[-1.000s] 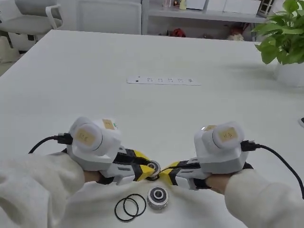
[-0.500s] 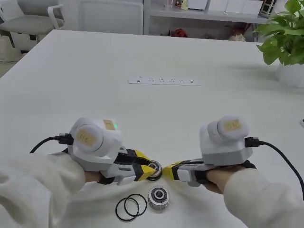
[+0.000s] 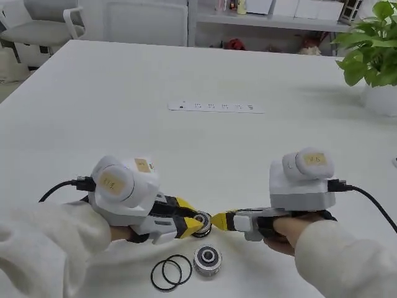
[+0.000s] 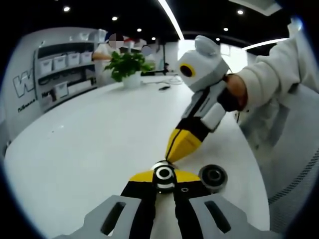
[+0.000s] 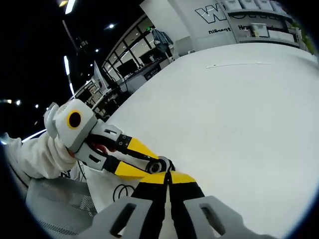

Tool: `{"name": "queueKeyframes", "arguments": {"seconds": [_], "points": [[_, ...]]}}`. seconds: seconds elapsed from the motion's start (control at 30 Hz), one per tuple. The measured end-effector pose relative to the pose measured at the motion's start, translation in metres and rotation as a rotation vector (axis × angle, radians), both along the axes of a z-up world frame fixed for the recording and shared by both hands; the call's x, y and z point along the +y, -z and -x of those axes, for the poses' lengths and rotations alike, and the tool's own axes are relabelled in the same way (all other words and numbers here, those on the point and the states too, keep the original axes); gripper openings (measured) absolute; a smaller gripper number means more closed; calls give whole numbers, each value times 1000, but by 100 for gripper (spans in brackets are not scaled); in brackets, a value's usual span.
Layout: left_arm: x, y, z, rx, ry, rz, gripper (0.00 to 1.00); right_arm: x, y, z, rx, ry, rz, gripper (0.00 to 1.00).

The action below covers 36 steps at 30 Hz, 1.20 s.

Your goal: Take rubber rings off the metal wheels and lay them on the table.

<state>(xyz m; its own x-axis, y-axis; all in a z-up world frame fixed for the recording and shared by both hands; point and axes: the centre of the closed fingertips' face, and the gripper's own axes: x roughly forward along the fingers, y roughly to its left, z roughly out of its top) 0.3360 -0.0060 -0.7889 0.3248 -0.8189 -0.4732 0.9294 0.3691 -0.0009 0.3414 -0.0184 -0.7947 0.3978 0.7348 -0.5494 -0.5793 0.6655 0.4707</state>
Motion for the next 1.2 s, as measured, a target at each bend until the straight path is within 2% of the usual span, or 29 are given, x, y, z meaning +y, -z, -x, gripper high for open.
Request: {"name": "queueKeyframes", "arguments": {"seconds": [0.5,1.2], "points": [[1,0,1,-3,-2,8,13,5,-4,3,7,-8,-10,0],[2,0,1,-4,-9,34,13,14,-9,4,-19,-47,-8,0]]}}
